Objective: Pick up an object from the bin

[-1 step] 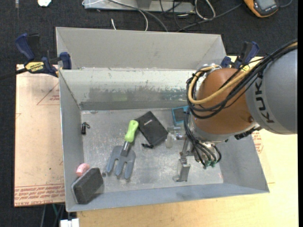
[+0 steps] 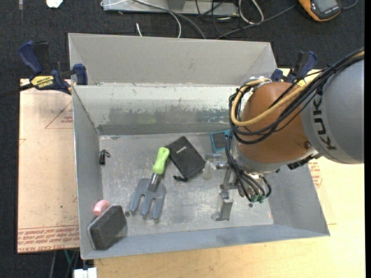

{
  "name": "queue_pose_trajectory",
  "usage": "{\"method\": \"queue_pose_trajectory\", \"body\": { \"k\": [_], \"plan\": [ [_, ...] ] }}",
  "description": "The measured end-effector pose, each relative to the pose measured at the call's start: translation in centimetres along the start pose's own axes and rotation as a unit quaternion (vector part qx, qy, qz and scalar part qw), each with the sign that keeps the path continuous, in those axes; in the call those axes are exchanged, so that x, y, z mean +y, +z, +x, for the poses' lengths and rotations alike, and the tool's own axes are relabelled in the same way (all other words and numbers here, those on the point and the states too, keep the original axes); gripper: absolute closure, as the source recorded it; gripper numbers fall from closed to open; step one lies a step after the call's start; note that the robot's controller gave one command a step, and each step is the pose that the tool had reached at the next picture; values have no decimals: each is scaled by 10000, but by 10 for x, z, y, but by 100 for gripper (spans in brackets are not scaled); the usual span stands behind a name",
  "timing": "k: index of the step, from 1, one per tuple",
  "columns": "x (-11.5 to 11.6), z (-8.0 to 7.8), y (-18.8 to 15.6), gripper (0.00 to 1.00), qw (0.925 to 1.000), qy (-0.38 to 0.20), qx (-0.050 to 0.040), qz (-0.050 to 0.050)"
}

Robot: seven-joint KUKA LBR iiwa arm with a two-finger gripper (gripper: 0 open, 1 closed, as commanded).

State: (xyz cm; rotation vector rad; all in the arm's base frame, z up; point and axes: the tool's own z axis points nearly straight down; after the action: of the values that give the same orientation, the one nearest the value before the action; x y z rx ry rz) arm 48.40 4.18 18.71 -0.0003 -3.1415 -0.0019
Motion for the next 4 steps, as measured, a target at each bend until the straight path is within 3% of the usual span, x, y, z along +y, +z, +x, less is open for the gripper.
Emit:
{"method": "queue_pose_trajectory", "body": {
  "k": [1,2,3,4],
  "plan": [
    [2,-73,79,0,9999,167,-43,-10],
    [4,-100,85,0,9999,-166,-39,-6],
    [27,-117,83,0,9852,-1716,-55,-5],
    [21,-132,119,0,9913,-1314,-76,-6]
  ]
}}
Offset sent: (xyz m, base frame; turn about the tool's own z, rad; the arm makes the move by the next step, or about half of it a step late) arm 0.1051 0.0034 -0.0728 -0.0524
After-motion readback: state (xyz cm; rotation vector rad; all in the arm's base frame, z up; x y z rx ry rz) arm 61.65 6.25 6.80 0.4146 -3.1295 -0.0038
